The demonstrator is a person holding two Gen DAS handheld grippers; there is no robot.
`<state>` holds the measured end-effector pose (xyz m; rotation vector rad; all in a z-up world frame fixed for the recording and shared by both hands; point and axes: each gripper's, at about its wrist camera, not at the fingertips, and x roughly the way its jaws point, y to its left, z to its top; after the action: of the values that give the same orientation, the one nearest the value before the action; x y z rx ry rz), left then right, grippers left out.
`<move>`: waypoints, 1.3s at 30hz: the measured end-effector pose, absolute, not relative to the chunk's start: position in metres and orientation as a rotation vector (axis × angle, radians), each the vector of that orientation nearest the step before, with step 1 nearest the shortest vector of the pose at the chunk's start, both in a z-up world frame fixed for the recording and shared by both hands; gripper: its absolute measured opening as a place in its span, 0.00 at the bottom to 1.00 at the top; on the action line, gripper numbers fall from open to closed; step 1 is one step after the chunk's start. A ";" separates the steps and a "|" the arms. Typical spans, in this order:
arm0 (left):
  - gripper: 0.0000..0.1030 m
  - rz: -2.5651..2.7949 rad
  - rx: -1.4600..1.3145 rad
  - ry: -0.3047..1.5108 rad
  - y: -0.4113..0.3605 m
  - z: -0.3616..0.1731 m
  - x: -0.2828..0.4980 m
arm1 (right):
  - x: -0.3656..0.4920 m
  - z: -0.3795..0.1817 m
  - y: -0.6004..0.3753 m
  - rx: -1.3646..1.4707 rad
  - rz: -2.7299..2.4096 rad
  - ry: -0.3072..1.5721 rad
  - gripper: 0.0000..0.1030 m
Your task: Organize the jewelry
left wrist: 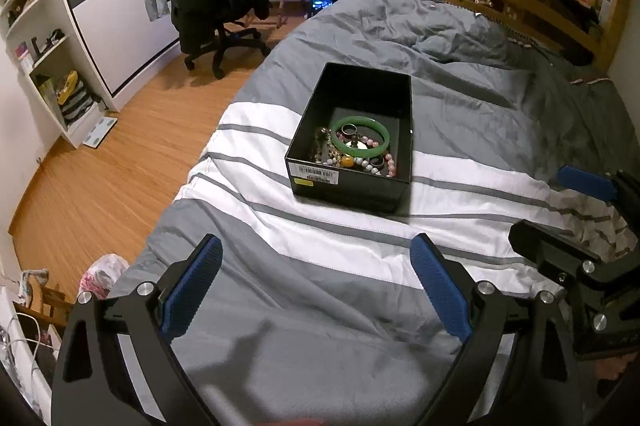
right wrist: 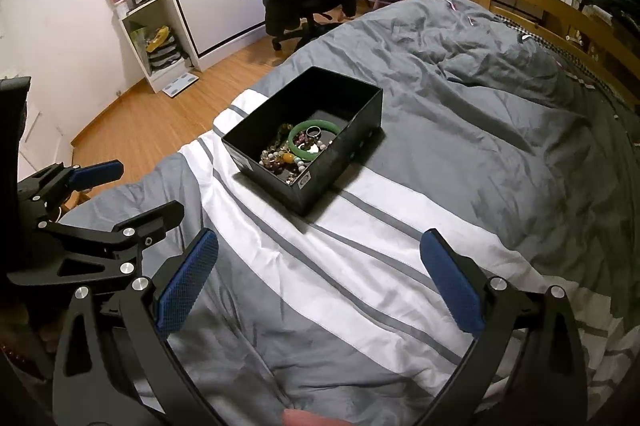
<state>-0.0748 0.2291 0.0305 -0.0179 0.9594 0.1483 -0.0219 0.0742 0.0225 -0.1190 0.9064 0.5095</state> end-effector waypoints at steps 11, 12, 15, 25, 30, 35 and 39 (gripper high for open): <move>0.91 0.147 0.007 0.963 0.225 0.029 -0.075 | -0.020 0.020 0.073 -0.106 0.501 0.911 0.97; 0.91 0.148 0.011 0.965 0.225 0.029 -0.075 | -0.020 0.020 0.072 -0.103 0.502 0.912 0.97; 0.91 0.150 0.013 0.966 0.224 0.028 -0.075 | -0.019 0.020 0.072 -0.103 0.499 0.913 0.97; 0.91 0.153 0.017 0.969 0.223 0.027 -0.074 | -0.019 0.017 0.073 -0.104 0.494 0.918 0.97; 0.91 0.152 0.021 0.969 0.222 0.026 -0.074 | -0.019 0.017 0.073 -0.105 0.496 0.917 0.97; 0.91 0.153 0.030 0.967 0.221 0.025 -0.074 | -0.019 0.017 0.074 -0.105 0.493 0.916 0.97; 0.91 0.157 0.028 0.965 0.221 0.026 -0.073 | -0.019 0.018 0.074 -0.105 0.495 0.916 0.97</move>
<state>-0.0732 0.2215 0.0259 0.0284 0.9653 0.1574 -0.0191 0.0741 0.0177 -0.1050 0.9156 0.4954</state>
